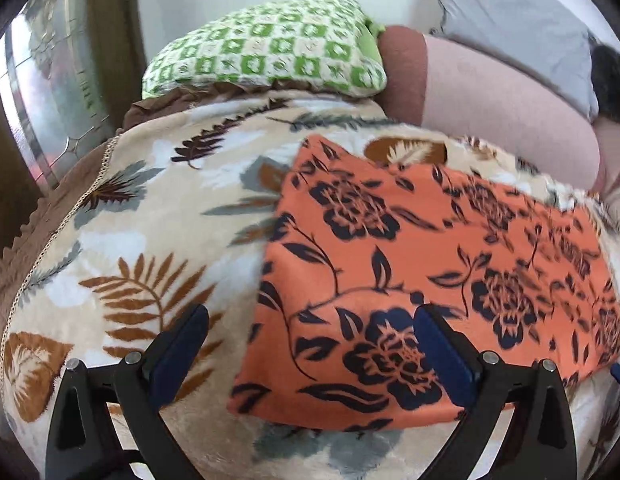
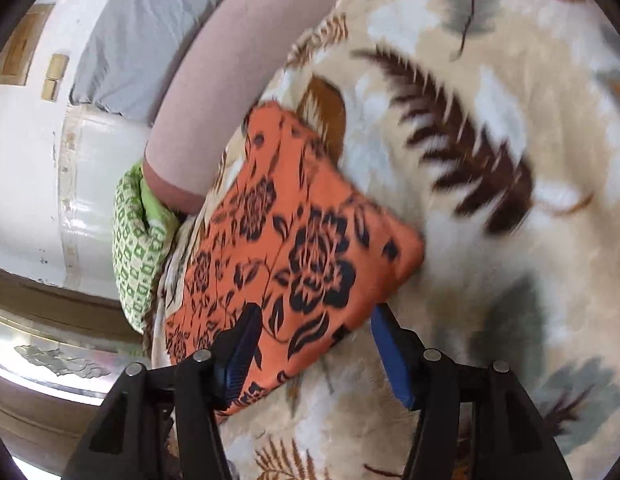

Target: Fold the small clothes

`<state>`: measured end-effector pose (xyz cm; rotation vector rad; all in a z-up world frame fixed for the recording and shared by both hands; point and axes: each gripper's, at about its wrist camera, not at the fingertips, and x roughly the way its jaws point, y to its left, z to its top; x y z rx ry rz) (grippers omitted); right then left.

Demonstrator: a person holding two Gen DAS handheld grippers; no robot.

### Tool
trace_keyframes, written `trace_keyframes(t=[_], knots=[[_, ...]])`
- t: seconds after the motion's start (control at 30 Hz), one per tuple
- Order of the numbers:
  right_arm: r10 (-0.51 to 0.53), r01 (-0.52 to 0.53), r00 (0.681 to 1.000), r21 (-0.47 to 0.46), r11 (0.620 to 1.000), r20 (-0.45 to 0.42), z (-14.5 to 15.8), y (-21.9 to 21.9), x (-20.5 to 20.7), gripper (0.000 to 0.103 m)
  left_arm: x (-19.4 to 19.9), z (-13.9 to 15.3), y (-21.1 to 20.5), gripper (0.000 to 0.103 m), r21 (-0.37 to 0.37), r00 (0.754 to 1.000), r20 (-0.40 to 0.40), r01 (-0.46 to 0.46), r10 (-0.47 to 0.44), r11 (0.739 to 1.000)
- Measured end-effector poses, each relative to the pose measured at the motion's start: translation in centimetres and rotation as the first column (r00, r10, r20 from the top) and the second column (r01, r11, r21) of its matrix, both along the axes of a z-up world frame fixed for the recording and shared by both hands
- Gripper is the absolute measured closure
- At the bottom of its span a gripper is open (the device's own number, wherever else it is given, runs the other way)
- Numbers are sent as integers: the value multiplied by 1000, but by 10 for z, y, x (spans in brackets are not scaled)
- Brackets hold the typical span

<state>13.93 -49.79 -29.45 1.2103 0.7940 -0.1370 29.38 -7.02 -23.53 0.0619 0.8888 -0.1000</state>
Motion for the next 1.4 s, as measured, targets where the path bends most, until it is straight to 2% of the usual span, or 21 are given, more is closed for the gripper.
trace_keyframes(t=[0.07, 0.17, 0.27, 0.43, 0.47, 0.5, 0.53, 0.6, 0.67, 0.7, 0.77, 0.93, 1.1, 1.27, 1.4], knots=[[8, -7, 1000, 38, 999, -22, -11, 4, 8, 42, 0, -6, -5, 1, 22, 1000, -21, 6, -5, 1000], [-53, 55, 998, 69, 996, -21, -24, 1, 17, 42, 4, -16, -4, 1, 41, 997, -74, -11, 14, 999], [-105, 104, 995, 42, 994, 6, -28, -6, 30, 42, 6, -18, 7, 1, 7, 995, -88, -47, 48, 999], [-123, 123, 989, 10, 992, 76, -29, -12, 44, 44, 8, -14, 28, 1, -43, 990, -90, -113, 109, 993], [-125, 126, 989, 1, 992, 79, -28, -11, 45, 51, 10, -15, 33, 1, -48, 987, -99, -130, 125, 990], [-129, 130, 989, -12, 991, 76, -28, -11, 45, 69, 11, -16, 39, 1, -55, 984, -112, -146, 139, 988], [-129, 131, 989, -24, 991, 68, -28, -10, 44, 76, 12, -17, 43, 1, -63, 981, -124, -156, 148, 986], [-139, 143, 987, -58, 988, 75, -19, -5, 41, 79, 14, -18, 57, 1, -87, 975, -141, -184, 171, 979], [-111, 126, 989, -155, 980, 101, 2, 0, 35, 81, 17, -17, 71, 1, -107, 970, -150, -207, 190, 972], [-85, 112, 989, -241, 964, 117, 21, 11, 36, 81, 19, -18, 78, 1, -115, 967, -159, -219, 200, 969], [-51, 96, 988, -314, 945, 147, 45, 26, 41, 82, 23, -20, 94, 1, -137, 958, -186, -246, 219, 959], [32, 38, 983, -367, 929, 183, 91, 76, 66, 83, 29, -22, 131, 1, -194, 929, -219, -340, 297, 920], [179, -88, 969, -439, 894, 169, 126, 157, 106, 83, 32, -17, 164, 1, -256, 909, -238, -397, 341, 881], [316, -218, 938, -468, 857, 143, 139, 244, 138, 83, 34, -9, 190, 1, -285, 901, -239, -422, 363, 860], [439, -349, 894, -481, 804, 85, 121, 321, 159, 83, 34, -5, 212, 1, -311, 888, -243, -453, 391, 835]])
